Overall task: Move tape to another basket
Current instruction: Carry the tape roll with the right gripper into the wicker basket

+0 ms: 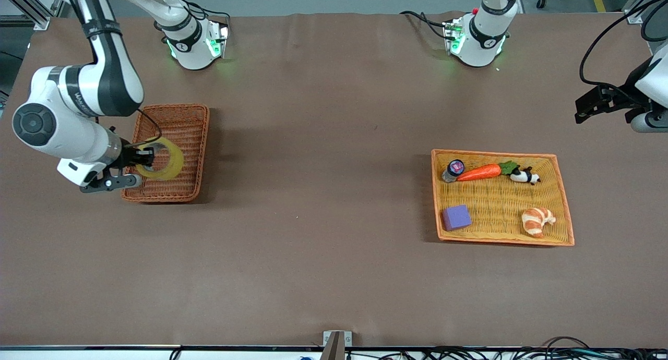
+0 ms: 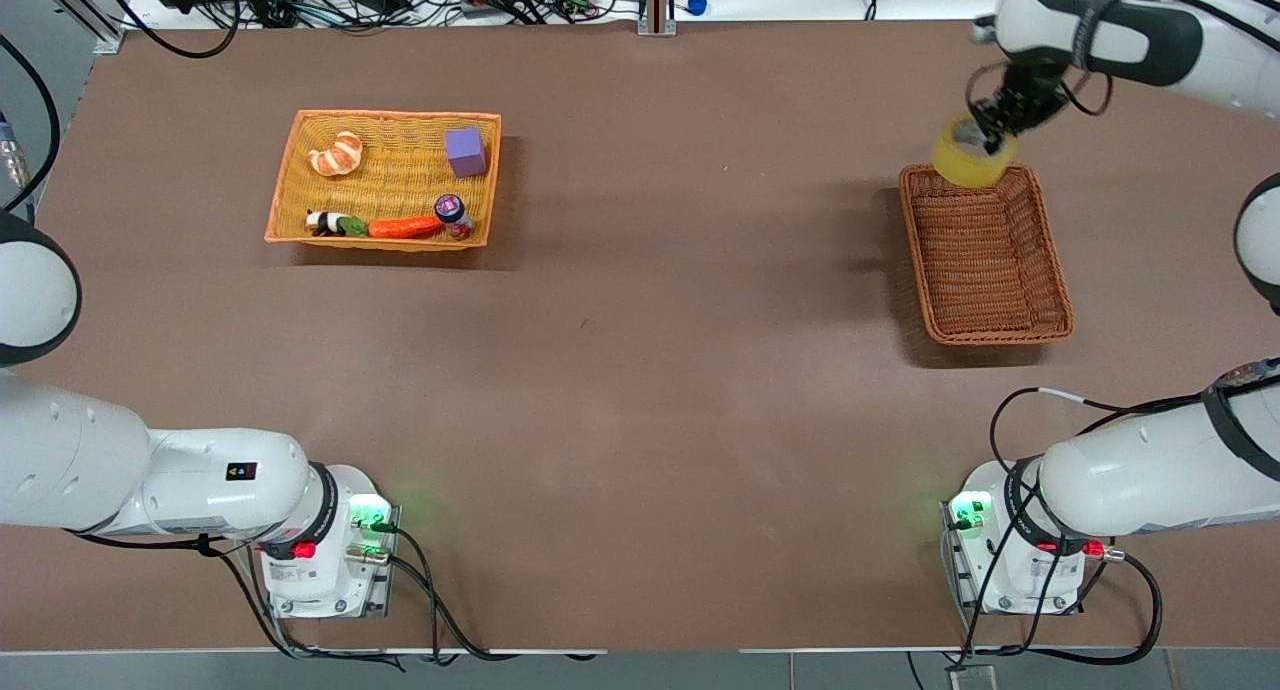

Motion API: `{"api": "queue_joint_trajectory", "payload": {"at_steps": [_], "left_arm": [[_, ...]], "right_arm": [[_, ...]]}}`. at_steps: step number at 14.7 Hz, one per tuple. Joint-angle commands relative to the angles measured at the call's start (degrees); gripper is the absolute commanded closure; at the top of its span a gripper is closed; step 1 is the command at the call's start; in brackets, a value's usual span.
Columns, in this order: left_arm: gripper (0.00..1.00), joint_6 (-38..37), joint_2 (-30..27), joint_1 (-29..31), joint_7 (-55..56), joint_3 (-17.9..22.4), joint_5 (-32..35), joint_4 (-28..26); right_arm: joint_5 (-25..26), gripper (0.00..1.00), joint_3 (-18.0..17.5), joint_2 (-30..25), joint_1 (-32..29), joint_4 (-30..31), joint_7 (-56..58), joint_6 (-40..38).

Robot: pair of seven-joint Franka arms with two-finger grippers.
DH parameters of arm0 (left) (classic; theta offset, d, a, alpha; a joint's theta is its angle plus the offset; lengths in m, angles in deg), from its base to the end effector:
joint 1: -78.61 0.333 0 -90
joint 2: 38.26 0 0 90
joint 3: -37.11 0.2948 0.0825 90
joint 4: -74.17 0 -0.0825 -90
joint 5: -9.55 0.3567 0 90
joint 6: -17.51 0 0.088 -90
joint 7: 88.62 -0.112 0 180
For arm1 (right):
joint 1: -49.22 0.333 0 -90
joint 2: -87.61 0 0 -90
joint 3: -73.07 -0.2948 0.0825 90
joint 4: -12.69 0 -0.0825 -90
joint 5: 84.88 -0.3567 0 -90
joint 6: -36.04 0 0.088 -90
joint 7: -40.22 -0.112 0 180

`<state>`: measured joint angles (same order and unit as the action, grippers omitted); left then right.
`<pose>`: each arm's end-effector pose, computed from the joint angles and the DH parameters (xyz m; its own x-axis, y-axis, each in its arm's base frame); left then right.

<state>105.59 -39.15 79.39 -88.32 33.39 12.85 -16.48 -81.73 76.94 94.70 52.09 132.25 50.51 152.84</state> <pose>0.5186 -0.0203 0.5987 0.9986 -0.0441 -0.0290 -0.0457 -0.9972 -0.0587 0.5211 -0.0121 0.3435 0.9665 0.1849 -0.1781 0.1916 -0.9812 0.0209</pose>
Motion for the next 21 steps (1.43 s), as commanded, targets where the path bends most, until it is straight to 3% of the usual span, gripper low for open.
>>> {"api": "queue_joint_trajectory", "payload": {"at_steps": [1, 6, 12, 14, 15, 16, 17, 19, 21], "left_arm": [[0.00, 0.3, -1.2, 0.7, 0.1, -0.6, -0.9, -1.3], [0.00, 0.5, -1.0, 0.7, 0.1, -0.6, -0.9, -1.3], [0.00, 0.5, -1.0, 0.5, 0.2, -0.6, -0.9, -1.3], [0.00, 0.6, -0.9, 0.4, 0.2, -0.7, -0.9, -1.2], [0.00, 0.6, -0.9, 0.3, 0.2, -0.7, -0.9, -1.3], [0.00, 0.6, -1.0, 0.3, 0.2, -0.8, -0.9, -1.2], [0.00, 0.6, -1.0, 0.2, 0.2, -0.8, -0.9, -1.3], [0.00, 0.6, -1.0, 0.2, 0.2, -0.8, -0.9, -1.2], [0.00, 0.6, -0.9, 0.2, 0.2, -0.8, -0.9, -1.3]], "right_arm": [[1.8, 0.98, -1.4, -4.1, -3.8, 10.1, 2.5, 7.7], [2.3, 0.97, -1.4, -3.5, -7.7, 19.9, 6.5, 21.4], [2.2, 0.90, -1.5, 0.9, -7.9, 24.3, 6.3, 31.6], [2.2, 0.78, -1.5, 2.1, -7.9, 24.3, 6.2, 31.9], [2.2, 0.58, -1.5, 2.1, -7.9, 24.3, 6.1, 31.7], [2.2, 0.24, -1.6, 2.0, -7.8, 24.1, 5.8, 31.3], [2.2, 0.00, -1.6, 1.8, -7.8, 23.7, 5.5, 30.9], [1.7, 0.00, -1.8, 1.4, -7.5, 17.9, 5.2, 25.4], [1.6, 0.00, -2.0, 1.2, -7.2, 8.0, 2.8, 12.8]]}}
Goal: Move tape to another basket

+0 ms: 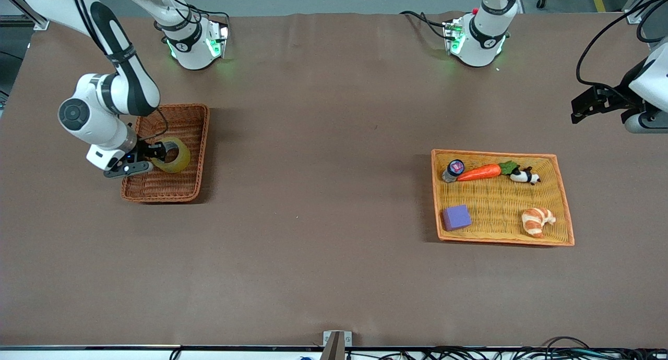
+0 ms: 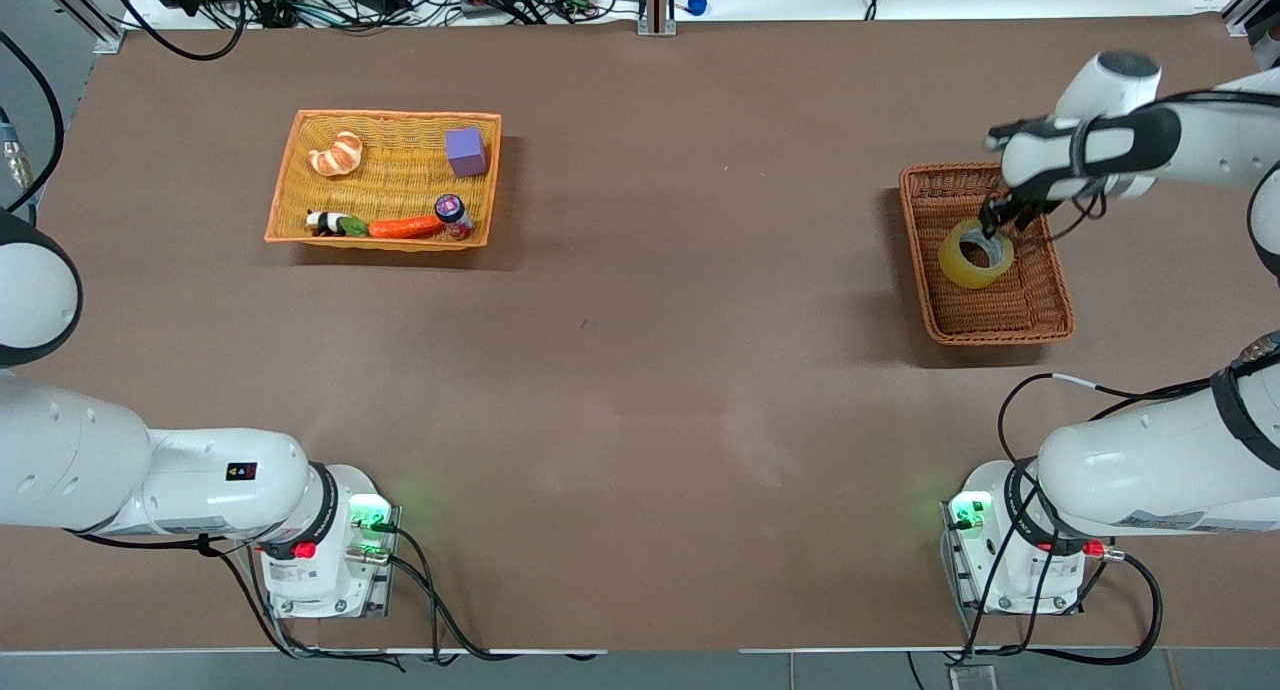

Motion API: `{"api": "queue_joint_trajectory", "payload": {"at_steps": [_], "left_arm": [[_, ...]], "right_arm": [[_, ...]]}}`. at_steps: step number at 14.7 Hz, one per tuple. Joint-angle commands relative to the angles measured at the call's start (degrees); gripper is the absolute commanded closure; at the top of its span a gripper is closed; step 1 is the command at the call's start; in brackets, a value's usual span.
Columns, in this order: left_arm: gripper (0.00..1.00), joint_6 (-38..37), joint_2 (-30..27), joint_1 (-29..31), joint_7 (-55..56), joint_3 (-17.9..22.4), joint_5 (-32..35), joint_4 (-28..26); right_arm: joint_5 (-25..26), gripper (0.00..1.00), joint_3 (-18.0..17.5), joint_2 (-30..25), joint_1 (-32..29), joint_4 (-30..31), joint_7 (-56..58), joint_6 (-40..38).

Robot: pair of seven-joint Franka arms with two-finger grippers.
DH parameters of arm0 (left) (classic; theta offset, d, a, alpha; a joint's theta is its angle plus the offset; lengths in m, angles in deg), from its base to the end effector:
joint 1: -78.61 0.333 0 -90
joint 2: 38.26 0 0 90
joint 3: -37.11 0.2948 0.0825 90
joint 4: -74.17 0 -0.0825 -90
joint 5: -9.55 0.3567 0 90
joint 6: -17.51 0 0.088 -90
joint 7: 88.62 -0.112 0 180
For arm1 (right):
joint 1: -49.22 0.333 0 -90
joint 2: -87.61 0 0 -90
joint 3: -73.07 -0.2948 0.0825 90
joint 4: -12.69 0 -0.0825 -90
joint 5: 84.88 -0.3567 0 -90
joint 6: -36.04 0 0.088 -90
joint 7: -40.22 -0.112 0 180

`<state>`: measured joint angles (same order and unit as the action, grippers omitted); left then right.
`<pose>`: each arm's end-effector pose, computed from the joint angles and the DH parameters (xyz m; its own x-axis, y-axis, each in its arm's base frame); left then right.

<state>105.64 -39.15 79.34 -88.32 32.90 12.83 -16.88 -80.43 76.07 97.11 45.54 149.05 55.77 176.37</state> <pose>0.5183 -0.0252 0.5957 0.9979 -0.0535 -0.0351 -0.0555 -0.9967 -0.0585 0.4720 -0.0560 0.2414 0.9710 0.2131 -0.1084 0.2168 -0.9759 0.0240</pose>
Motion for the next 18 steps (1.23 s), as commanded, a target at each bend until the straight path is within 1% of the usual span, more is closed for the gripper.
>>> {"api": "queue_joint_trajectory", "payload": {"at_steps": [1, 3, 4, 6, 9, 11, 13, 14, 16, 17, 18], "left_arm": [[0.00, 0.6, -0.9, 0.3, 0.2, -0.3, -0.9, -0.9], [0.00, 0.6, -0.9, 0.3, 0.2, -0.3, -0.9, -0.9], [0.00, 0.6, -0.9, 0.3, 0.2, -0.3, -0.9, -0.9], [0.00, 0.6, -0.9, 0.3, 0.2, -0.3, -0.9, -0.9], [0.00, 0.6, -0.9, 0.3, 0.2, -0.3, -0.9, -0.9], [0.00, 0.6, -0.8, 0.3, 0.2, -0.3, -0.9, -0.8], [0.00, 0.6, -0.8, 0.3, 0.3, -0.2, -0.8, -0.8], [0.00, 0.6, -0.8, 0.3, 0.3, -0.2, -0.7, -0.6], [0.00, 0.5, 0.2, 0.3, 0.2, -0.2, -0.7, 0.9], [0.00, 0.3, 0.6, 0.4, 0.0, -0.2, -0.8, 1.8], [0.00, 0.3, 0.6, 0.6, -0.1, -0.2, -0.8, 1.8]], "right_arm": [[0.3, 0.00, -1.2, -1.3, -0.1, -14.2, -3.1, -16.9], [0.0, 0.00, -1.3, -1.4, 0.2, -23.9, -5.0, -26.7], [-0.4, 0.00, -1.3, -2.0, 0.3, -26.9, -6.4, -29.2], [-0.4, 0.00, -1.6, -2.6, 1.7, -32.3, -13.2, -33.9], [-0.4, 0.00, -1.7, -3.2, 3.5, -42.1, -22.2, -42.6], [-0.6, 0.00, -1.7, -3.7, 3.4, -49.1, -22.8, -47.2], [-0.4, 0.00, -1.4, -3.5, 3.3, -56.3, -22.5, -54.1], [-0.4, 0.00, -1.3, -3.4, 3.2, -58.2, -22.6, -56.2], [-1.8, 0.00, -1.2, -4.8, 3.0, -57.5, -22.5, -57.0], [-5.2, 0.00, -0.9, -7.2, 2.1, -54.5, -22.4, -55.7], [-5.8, 0.00, -0.8, -9.0, 1.7, -51.7, -22.4, -53.3]]}}
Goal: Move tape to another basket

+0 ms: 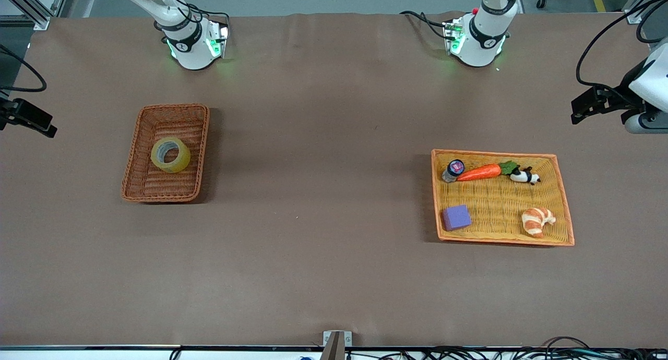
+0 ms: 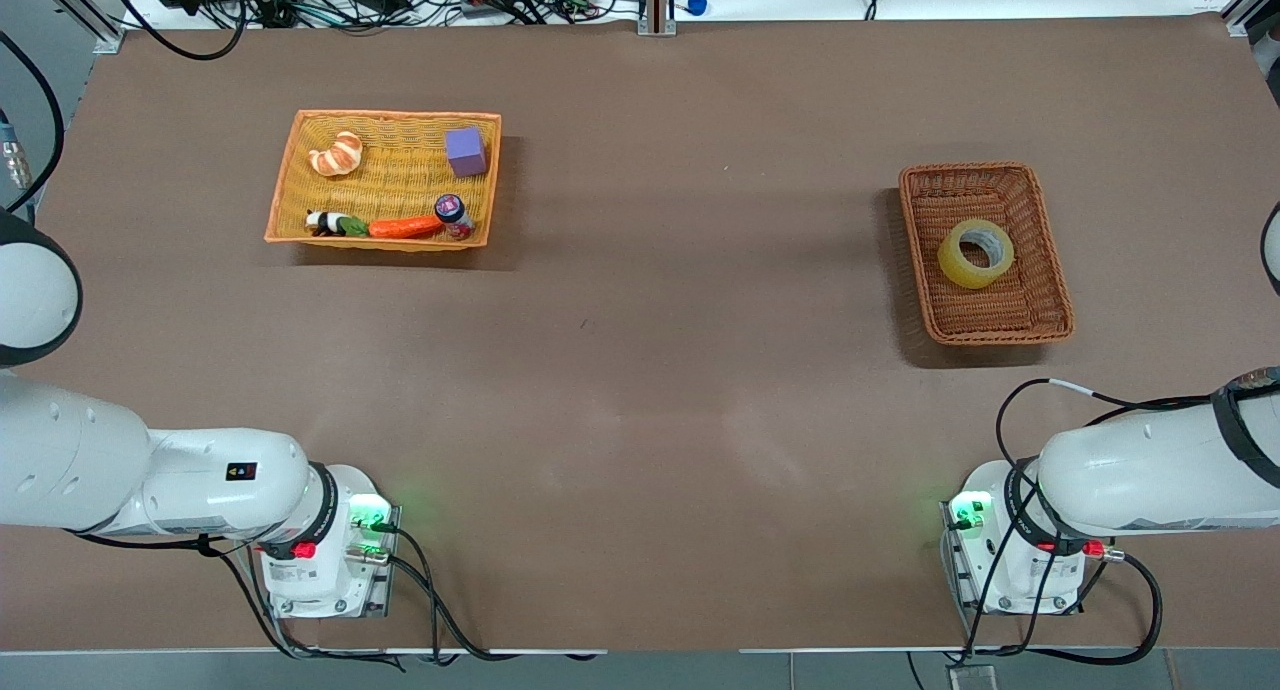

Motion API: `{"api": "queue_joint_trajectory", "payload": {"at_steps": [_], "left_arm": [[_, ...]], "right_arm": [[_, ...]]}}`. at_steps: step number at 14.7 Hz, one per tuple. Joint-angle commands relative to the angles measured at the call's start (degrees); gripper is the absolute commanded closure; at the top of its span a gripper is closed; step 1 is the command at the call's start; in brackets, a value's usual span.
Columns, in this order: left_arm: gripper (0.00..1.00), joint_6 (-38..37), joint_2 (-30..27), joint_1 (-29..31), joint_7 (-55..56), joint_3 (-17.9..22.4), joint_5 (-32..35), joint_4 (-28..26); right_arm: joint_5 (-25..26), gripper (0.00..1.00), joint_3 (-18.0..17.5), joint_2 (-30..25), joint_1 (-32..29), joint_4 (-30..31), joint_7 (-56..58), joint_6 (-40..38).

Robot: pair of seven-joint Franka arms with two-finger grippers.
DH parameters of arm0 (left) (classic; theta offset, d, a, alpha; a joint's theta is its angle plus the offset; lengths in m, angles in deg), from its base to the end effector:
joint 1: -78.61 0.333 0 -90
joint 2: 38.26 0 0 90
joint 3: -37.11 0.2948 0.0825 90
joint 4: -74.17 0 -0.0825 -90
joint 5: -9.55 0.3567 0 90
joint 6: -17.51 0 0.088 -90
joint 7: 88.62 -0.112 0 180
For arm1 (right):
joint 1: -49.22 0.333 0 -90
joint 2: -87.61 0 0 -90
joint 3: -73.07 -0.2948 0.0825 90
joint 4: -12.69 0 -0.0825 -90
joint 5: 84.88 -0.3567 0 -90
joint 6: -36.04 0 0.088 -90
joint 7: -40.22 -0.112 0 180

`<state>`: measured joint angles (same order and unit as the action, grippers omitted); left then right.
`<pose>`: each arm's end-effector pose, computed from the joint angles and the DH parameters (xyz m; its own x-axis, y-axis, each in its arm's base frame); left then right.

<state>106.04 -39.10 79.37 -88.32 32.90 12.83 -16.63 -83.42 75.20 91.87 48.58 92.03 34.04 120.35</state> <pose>0.5194 -0.0250 0.5977 0.9983 -0.0534 -0.0246 -0.0548 -0.9968 -0.0584 0.5381 -0.0282 0.6318 0.9873 -0.1579 0.0154 -0.1583 -0.9870 0.0266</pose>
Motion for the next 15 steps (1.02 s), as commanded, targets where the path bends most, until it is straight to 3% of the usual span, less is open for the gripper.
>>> {"api": "queue_joint_trajectory", "payload": {"at_steps": [1, 6, 15], "left_arm": [[0.00, -0.2, 0.5, 0.6, -0.5, -0.2, -0.8, 1.6], [0.00, -0.5, -0.3, 0.2, 1.4, -0.6, -5.5, 1.7], [0.00, -1.6, 0.1, 0.0, 1.9, -1.5, -4.2, 2.2]], "right_arm": [[-2.8, 0.00, 0.1, -5.2, -1.4, 7.6, -0.8, 3.7], [-2.8, 0.00, 0.1, -5.5, -1.4, 8.1, -1.1, 3.4], [-2.7, 0.00, 0.0, -5.4, -1.3, 8.0, -0.9, 3.4]]}}
